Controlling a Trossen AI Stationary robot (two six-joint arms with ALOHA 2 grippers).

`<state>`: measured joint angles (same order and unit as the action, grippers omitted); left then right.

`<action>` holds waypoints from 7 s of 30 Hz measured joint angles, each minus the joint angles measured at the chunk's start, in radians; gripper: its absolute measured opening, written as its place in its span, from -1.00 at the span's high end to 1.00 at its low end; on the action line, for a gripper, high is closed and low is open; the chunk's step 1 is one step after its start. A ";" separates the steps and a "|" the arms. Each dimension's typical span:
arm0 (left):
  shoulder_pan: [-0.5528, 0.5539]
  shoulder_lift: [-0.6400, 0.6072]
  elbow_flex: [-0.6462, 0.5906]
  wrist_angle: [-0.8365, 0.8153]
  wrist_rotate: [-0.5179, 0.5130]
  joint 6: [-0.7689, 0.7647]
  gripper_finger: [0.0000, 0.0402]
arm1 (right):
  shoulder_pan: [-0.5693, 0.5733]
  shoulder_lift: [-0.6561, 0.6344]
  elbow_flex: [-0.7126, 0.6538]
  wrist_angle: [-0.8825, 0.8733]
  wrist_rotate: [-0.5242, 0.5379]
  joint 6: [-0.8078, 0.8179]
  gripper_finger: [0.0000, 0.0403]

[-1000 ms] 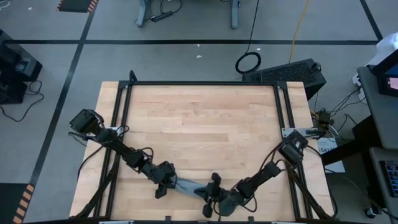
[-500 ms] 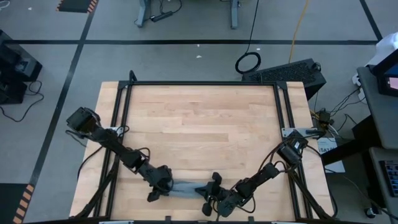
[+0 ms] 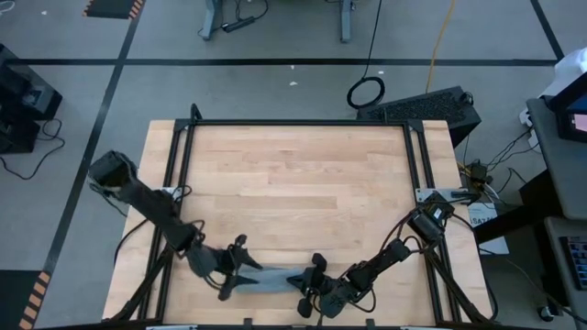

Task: Roll towel
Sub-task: Roll the gray towel, then return to Home Position

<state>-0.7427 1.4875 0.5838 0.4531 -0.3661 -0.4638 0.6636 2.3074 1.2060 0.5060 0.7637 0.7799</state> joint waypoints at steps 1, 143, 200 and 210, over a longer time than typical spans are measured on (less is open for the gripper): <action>-0.019 0.035 0.000 0.021 -0.042 -0.002 0.00 | 0.000 0.000 0.000 0.000 0.000 0.000 1.00; 0.369 -0.223 -0.578 0.736 -0.027 0.443 0.96 | -0.311 -1.419 -1.192 0.167 -0.479 -0.792 1.00; 0.441 -1.487 -0.579 -0.389 0.015 0.575 0.99 | -0.486 -2.287 -1.191 -0.474 -0.650 -0.936 1.00; 0.653 -1.487 -0.580 -0.422 0.242 0.507 1.00 | -0.606 -2.287 -1.191 -0.485 -0.822 -0.922 1.00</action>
<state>-0.0896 0.0006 0.0040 0.0315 -0.1239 0.0431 0.0572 0.0204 0.0147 0.0205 -0.0586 -0.1416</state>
